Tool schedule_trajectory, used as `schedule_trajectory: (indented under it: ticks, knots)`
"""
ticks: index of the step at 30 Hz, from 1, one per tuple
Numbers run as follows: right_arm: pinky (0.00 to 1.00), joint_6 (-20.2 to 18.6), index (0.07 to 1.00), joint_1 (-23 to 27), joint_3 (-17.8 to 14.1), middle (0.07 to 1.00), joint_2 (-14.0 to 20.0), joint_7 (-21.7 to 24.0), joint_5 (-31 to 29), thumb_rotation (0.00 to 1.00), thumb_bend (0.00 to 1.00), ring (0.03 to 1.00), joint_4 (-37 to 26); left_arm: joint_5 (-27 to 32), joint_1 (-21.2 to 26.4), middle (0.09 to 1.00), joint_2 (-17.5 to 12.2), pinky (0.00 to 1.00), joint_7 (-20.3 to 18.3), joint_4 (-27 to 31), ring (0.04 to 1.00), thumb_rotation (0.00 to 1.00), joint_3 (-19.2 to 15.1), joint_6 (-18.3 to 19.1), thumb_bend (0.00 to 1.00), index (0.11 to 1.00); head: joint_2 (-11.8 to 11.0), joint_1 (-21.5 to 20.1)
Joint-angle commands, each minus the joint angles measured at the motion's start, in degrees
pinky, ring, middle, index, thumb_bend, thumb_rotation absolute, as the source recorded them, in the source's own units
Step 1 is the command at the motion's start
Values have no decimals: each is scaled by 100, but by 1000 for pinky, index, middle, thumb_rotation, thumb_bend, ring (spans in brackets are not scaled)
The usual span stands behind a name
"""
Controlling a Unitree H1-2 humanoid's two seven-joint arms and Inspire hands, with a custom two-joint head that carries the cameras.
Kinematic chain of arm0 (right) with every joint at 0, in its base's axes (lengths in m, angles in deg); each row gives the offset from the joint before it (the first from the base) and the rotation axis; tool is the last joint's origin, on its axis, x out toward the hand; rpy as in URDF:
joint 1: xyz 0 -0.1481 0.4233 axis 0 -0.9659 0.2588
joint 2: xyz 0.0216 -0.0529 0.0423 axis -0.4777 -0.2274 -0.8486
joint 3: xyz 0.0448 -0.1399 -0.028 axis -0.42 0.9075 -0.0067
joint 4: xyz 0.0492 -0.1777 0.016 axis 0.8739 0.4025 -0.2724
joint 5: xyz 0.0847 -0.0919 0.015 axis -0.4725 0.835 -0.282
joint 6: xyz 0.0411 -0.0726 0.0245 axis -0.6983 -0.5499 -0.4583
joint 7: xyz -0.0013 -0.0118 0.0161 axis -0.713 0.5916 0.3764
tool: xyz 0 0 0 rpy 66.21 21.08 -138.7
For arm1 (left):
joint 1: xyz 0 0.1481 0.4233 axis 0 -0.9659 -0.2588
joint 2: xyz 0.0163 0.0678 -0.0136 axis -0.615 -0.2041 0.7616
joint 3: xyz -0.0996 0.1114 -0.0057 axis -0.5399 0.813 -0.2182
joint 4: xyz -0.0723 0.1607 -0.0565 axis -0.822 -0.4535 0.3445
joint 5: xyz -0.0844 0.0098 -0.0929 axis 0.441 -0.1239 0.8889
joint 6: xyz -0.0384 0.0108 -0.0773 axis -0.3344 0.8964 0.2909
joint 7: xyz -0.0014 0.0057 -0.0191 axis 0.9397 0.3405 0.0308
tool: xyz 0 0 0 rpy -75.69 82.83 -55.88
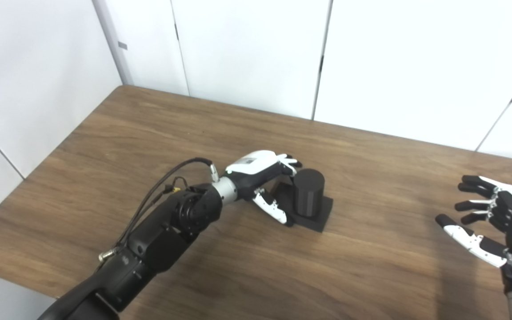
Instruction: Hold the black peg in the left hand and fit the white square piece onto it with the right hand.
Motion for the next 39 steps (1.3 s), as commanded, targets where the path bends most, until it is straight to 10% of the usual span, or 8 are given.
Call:
schedule_trajectory:
  ticks: [1, 39]
  knots:
    - [424, 278, 701, 174, -47, 690, 40, -86, -10, 0, 513, 554, -85, -31, -42, 927, 83, 850, -229, 113, 983, 72, 225, -185, 522, 491, 15, -33]
    - [423, 424, 699, 260, 13, 684, 21, -120, 134, 0, 529, 553, -78, -1430, 151, 930, 22, 938, -272, -281, 989, 72, 1745, -1069, 523, 493, 215, -1296]
